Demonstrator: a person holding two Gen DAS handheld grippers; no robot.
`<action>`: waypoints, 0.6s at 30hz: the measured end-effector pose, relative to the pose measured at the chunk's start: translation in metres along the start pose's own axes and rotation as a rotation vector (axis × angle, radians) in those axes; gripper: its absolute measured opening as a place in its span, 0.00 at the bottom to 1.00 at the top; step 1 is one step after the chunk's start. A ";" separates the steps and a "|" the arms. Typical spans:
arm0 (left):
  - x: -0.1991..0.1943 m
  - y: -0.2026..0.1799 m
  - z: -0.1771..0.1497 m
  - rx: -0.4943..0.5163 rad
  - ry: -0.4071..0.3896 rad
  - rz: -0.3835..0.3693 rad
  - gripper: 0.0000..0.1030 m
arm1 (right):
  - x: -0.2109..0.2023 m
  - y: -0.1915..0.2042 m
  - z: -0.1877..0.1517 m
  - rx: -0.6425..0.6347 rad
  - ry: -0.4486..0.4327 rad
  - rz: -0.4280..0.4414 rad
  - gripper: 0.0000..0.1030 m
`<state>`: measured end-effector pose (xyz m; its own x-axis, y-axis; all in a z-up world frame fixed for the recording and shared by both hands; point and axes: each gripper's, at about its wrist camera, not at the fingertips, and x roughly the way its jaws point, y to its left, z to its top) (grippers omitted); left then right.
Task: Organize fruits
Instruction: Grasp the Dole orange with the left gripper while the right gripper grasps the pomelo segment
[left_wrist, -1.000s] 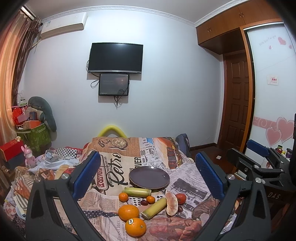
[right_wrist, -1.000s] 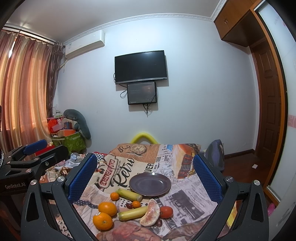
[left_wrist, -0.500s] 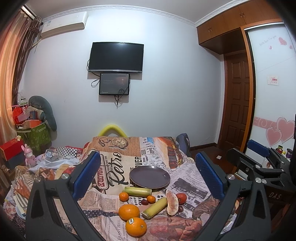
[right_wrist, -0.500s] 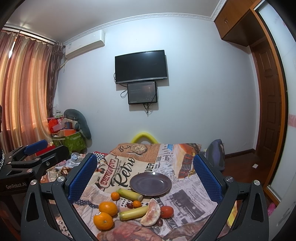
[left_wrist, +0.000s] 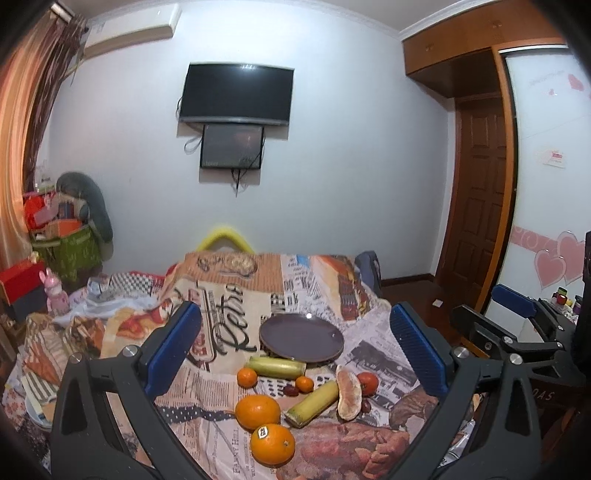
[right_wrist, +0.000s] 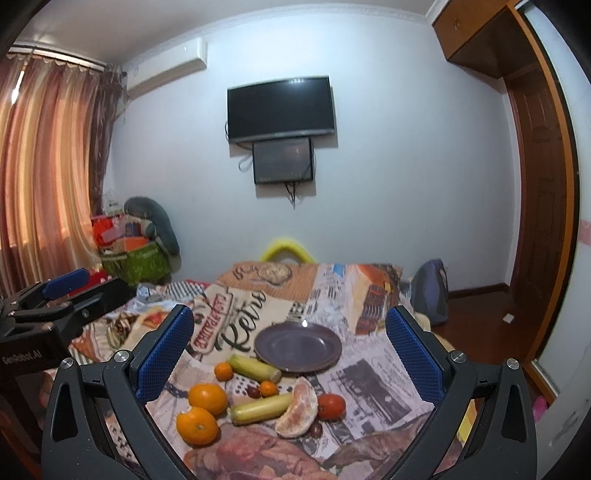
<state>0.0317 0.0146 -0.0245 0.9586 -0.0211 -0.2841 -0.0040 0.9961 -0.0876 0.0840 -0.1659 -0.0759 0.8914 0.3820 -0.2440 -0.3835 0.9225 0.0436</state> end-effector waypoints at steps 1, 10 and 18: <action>0.005 0.002 -0.002 -0.006 0.017 0.006 1.00 | 0.001 -0.001 -0.001 0.000 0.009 0.002 1.00; 0.065 0.022 -0.041 0.012 0.244 0.028 0.78 | 0.032 -0.013 -0.024 0.011 0.152 0.006 1.00; 0.114 0.035 -0.093 -0.017 0.465 -0.012 0.70 | 0.057 -0.022 -0.047 0.023 0.289 0.029 0.75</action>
<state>0.1140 0.0388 -0.1481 0.7291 -0.0728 -0.6805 -0.0017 0.9941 -0.1081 0.1320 -0.1674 -0.1362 0.7729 0.3802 -0.5080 -0.3994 0.9136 0.0762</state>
